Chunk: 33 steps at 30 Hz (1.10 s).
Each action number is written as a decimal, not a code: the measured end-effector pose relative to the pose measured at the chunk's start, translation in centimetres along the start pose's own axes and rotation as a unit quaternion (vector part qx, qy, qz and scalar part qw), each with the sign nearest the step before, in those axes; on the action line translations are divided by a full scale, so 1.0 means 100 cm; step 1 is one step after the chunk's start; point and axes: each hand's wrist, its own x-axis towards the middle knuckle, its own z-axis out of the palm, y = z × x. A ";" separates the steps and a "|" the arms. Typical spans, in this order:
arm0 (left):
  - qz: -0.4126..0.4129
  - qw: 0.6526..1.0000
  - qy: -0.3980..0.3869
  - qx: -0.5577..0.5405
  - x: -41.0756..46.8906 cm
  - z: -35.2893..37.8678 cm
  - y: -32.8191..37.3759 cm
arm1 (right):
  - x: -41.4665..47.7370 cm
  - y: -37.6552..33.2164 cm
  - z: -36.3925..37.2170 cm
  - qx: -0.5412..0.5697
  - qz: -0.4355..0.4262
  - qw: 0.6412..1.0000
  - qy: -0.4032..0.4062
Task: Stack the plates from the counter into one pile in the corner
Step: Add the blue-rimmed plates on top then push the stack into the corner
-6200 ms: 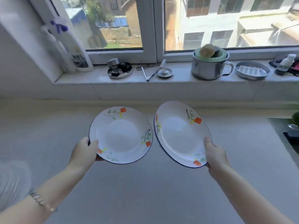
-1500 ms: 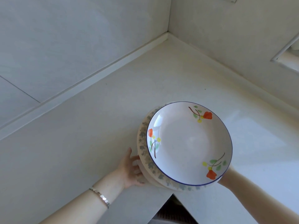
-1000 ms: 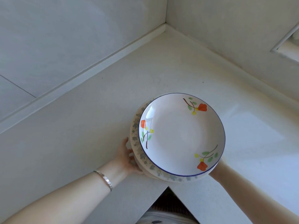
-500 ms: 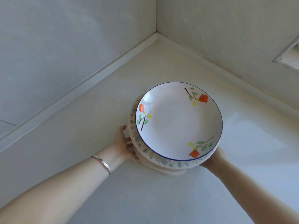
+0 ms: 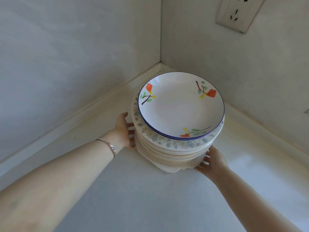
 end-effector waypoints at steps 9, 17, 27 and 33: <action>0.090 0.986 0.043 -0.130 0.025 0.007 -0.043 | 0.028 -0.009 -0.003 -0.035 -0.042 0.998 -0.031; 0.096 0.994 0.014 -0.048 0.002 0.020 -0.096 | 0.032 -0.004 -0.011 -0.101 -0.066 0.992 -0.043; 0.095 0.994 0.035 -0.034 0.010 0.027 -0.063 | 0.042 -0.018 0.021 -0.127 -0.098 0.987 0.006; 0.110 0.993 0.042 -0.027 0.038 0.030 -0.024 | 0.057 -0.034 0.055 -0.108 -0.095 0.990 0.000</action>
